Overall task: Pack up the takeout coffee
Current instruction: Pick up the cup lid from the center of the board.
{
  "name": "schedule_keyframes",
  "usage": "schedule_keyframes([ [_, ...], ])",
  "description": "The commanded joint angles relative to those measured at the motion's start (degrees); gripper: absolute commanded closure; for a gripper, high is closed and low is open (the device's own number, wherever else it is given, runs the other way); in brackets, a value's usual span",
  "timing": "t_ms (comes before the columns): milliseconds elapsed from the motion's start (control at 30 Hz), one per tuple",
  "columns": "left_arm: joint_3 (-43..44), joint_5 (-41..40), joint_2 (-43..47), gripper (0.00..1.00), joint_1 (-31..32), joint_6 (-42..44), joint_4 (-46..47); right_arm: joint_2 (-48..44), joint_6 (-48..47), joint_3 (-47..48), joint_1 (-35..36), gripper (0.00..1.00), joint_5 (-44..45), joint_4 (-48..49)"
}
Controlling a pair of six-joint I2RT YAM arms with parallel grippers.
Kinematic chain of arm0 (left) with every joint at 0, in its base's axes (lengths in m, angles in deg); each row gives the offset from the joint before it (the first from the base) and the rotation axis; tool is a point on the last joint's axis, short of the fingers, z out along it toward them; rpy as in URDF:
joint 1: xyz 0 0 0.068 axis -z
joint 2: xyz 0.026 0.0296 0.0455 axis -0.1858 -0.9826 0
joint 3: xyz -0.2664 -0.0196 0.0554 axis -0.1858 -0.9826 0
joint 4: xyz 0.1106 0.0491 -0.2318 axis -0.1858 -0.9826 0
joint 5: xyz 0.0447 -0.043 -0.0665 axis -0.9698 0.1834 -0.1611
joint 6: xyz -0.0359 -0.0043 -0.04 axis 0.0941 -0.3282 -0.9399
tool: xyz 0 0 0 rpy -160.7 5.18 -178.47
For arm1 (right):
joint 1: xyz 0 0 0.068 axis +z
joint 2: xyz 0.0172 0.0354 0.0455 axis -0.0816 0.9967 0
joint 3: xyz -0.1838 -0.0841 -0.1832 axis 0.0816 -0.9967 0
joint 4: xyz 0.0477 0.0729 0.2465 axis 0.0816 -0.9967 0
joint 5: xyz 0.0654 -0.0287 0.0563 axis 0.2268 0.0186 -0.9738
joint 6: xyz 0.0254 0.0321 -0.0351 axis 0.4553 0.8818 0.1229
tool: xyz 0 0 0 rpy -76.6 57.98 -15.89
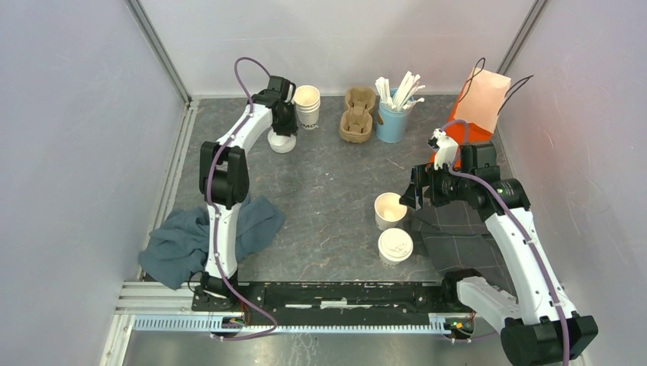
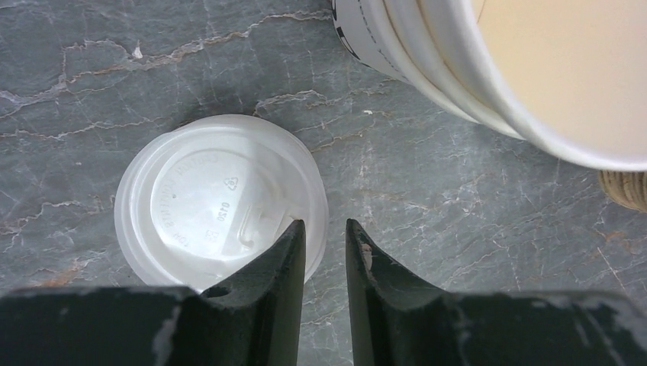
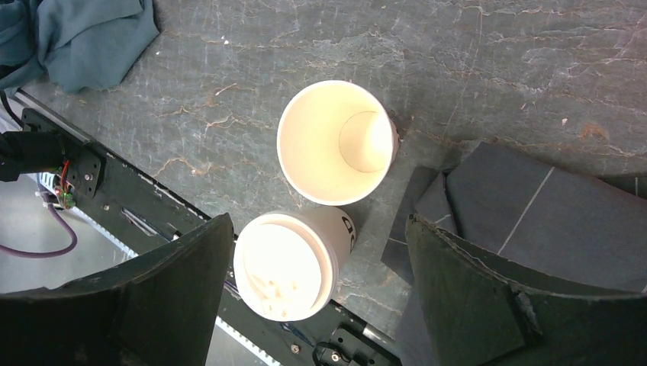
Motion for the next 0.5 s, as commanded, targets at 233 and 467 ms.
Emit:
schedule_keyframes([
  [233,3.8,0.3,-1.6,0.77,0.0,2.8,-0.7,0.1,-0.9,-0.1,0.2,0.1,-0.1,2.2],
  [467,4.1,0.3,-1.9,0.85,0.0,2.8,-0.8,0.2,-0.8,-0.1,0.1,0.1,-0.2,2.3],
])
